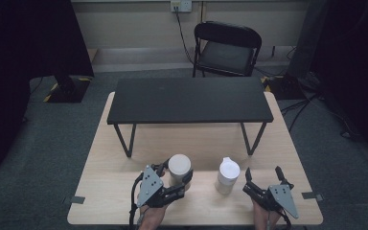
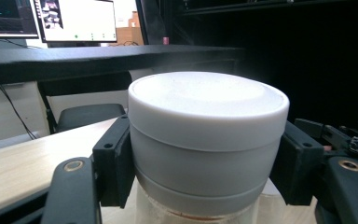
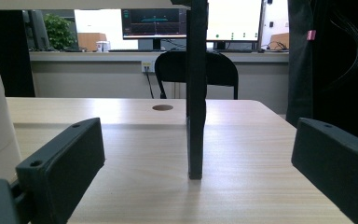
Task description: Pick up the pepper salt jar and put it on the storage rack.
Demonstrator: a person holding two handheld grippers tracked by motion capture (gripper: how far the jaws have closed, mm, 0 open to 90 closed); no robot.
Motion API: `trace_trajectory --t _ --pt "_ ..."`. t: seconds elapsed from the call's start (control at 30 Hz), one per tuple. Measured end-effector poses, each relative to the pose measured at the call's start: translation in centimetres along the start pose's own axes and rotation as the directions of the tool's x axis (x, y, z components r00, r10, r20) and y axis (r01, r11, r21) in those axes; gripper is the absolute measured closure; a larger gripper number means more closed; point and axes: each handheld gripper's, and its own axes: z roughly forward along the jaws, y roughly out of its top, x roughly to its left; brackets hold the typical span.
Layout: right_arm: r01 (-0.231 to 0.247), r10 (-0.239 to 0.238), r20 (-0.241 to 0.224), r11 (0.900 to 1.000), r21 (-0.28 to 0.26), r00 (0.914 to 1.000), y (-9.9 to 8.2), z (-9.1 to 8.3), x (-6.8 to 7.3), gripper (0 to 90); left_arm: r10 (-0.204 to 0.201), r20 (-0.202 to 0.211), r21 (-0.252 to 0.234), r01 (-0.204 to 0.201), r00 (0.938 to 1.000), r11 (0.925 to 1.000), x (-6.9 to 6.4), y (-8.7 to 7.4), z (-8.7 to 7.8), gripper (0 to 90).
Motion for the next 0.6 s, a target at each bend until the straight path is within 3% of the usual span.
trace_trajectory --t 0.6 --pt "0.000 0.000 -0.001 1.0000 0.000 1.0000 0.0 0.0 0.0 1.1 0.016 -0.052 -0.020 -0.017 0.9985 0.9997 1.5 3.8 0.3 34.1"
